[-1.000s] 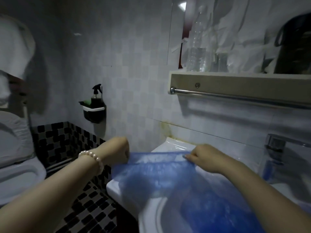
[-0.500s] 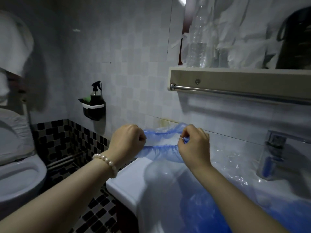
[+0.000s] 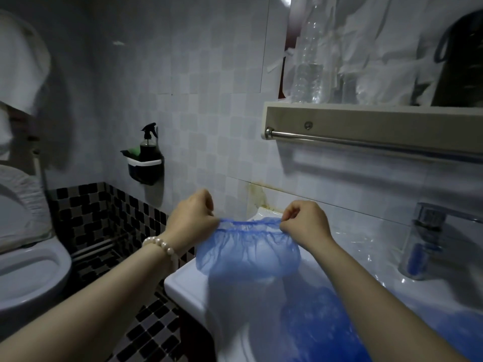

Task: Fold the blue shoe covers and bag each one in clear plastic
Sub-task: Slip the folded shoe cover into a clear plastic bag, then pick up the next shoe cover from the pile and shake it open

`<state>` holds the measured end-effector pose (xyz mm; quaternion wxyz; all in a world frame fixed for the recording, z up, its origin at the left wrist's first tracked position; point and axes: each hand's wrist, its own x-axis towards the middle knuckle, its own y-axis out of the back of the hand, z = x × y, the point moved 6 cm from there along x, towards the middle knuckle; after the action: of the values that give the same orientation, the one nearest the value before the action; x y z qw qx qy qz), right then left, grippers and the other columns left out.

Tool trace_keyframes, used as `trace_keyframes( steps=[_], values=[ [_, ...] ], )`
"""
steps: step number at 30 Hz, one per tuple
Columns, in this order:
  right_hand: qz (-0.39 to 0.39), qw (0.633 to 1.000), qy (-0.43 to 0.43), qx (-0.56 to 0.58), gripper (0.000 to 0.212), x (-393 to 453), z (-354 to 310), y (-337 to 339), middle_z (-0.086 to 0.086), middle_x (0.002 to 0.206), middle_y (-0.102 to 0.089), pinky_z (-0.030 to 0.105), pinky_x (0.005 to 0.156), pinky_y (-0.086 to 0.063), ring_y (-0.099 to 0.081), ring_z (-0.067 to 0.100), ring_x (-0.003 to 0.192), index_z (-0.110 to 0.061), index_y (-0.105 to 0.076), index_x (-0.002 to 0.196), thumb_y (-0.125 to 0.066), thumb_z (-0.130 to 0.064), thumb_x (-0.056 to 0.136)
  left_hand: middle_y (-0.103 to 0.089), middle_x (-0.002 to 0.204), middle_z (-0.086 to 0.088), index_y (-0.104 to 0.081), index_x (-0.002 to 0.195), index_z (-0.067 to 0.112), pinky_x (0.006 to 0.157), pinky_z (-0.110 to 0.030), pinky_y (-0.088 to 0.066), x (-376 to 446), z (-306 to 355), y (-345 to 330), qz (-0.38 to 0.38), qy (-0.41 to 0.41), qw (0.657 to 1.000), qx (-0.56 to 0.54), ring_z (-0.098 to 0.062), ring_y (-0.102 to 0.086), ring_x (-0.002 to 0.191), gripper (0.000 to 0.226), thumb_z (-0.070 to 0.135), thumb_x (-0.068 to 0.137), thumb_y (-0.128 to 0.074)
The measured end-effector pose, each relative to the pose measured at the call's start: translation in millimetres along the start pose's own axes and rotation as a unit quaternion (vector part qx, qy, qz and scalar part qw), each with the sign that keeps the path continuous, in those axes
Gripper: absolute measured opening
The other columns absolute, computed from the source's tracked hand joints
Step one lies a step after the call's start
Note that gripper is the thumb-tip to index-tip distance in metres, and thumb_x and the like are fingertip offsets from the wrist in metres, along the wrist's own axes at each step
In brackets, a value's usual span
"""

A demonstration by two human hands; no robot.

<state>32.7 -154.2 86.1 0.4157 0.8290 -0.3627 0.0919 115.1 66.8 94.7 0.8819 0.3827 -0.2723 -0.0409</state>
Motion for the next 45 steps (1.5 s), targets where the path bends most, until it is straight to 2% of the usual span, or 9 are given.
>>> trace_keyframes(
  steps=[8,11,13,14,19,24,33,37,45],
  values=[
    [-0.120,0.985,-0.019,-0.126,0.011,14,-18,-12,0.008,0.084,-0.069,0.027,0.068,-0.051,-0.064,0.026,0.083,-0.014,-0.068,0.070,-0.064,-0.004,0.069,-0.066,0.071,-0.012,-0.072,0.079,-0.001,0.057,-0.028,-0.045,18,-18,-6,-0.127,0.083,0.985,0.081,-0.026,-0.062,0.068,0.018,0.015,0.072,-0.068],
    [0.198,0.973,0.120,-0.010,0.010,17,-53,44,0.016,0.089,-0.062,0.026,0.064,-0.039,-0.059,0.030,0.078,-0.009,-0.065,0.076,-0.058,-0.003,0.071,-0.068,0.078,-0.016,-0.072,0.075,0.002,0.063,-0.027,-0.039,28,9,50,0.165,-0.063,0.984,-0.005,-0.031,-0.063,0.077,0.007,0.004,0.072,-0.065],
    [0.420,0.866,0.256,0.094,0.005,-13,-69,82,0.018,0.085,-0.056,0.023,0.064,-0.036,-0.051,0.022,0.071,-0.003,-0.062,0.074,-0.061,-0.004,0.069,-0.063,0.074,-0.015,-0.069,0.068,0.003,0.066,-0.028,-0.037,0,30,86,0.377,-0.250,0.891,-0.041,-0.027,-0.056,0.073,0.009,-0.004,0.069,-0.063],
    [0.452,0.838,0.290,0.099,0.004,-20,-67,87,0.018,0.082,-0.055,0.023,0.066,-0.036,-0.049,0.021,0.072,-0.002,-0.062,0.073,-0.062,-0.005,0.070,-0.062,0.074,-0.014,-0.069,0.067,0.003,0.068,-0.031,-0.039,-12,34,89,0.406,-0.310,0.859,-0.036,-0.024,-0.054,0.073,0.011,-0.005,0.070,-0.062],
    [0.210,0.932,0.264,-0.132,0.013,-4,-6,0,0.017,0.060,-0.056,0.033,0.051,-0.044,-0.056,0.035,0.057,-0.005,-0.060,0.056,-0.072,-0.001,0.056,-0.058,0.063,-0.003,-0.066,0.053,0.015,0.059,-0.032,-0.035,-23,-4,4,0.162,-0.381,0.899,0.139,-0.027,-0.055,0.057,0.024,0.011,0.068,-0.048],
    [-0.071,0.926,0.291,-0.230,0.013,-26,48,-68,0.010,0.067,-0.063,0.033,0.052,-0.047,-0.061,0.033,0.062,-0.012,-0.071,0.065,-0.061,-0.004,0.060,-0.048,0.051,0.007,-0.057,0.043,0.020,0.047,-0.024,-0.036,-48,-40,-55,-0.030,-0.350,0.908,0.231,-0.018,-0.047,0.043,0.009,0.016,0.051,-0.057],
    [-0.006,0.849,0.491,-0.195,0.010,-67,31,-74,0.004,0.061,-0.047,0.023,0.035,-0.035,-0.043,0.021,0.047,-0.014,-0.066,0.066,-0.063,-0.005,0.067,-0.054,0.058,0.011,-0.064,0.068,0.027,0.047,-0.021,-0.027,-61,-42,-67,-0.092,-0.348,0.910,0.205,-0.012,-0.050,0.045,0.023,0.021,0.049,-0.053],
    [-0.021,0.847,0.496,-0.187,0.021,-68,38,-84,0.006,0.059,-0.045,0.027,0.035,-0.037,-0.041,0.023,0.047,-0.009,-0.057,0.056,-0.076,-0.004,0.064,-0.053,0.055,0.009,-0.070,0.061,0.026,0.040,-0.023,-0.038,-58,-50,-73,-0.118,-0.320,0.911,0.233,-0.015,-0.051,0.044,0.026,0.024,0.058,-0.044],
    [-0.105,0.866,0.463,-0.157,0.015,-74,40,-87,0.007,0.065,-0.051,0.029,0.042,-0.041,-0.048,0.026,0.052,-0.008,-0.057,0.054,-0.055,-0.011,0.069,-0.058,0.066,0.005,-0.070,0.072,0.019,0.045,-0.027,-0.047,-66,-47,-76,-0.185,-0.349,0.879,0.266,-0.016,-0.057,0.052,0.018,0.018,0.070,-0.052]
  ],
)
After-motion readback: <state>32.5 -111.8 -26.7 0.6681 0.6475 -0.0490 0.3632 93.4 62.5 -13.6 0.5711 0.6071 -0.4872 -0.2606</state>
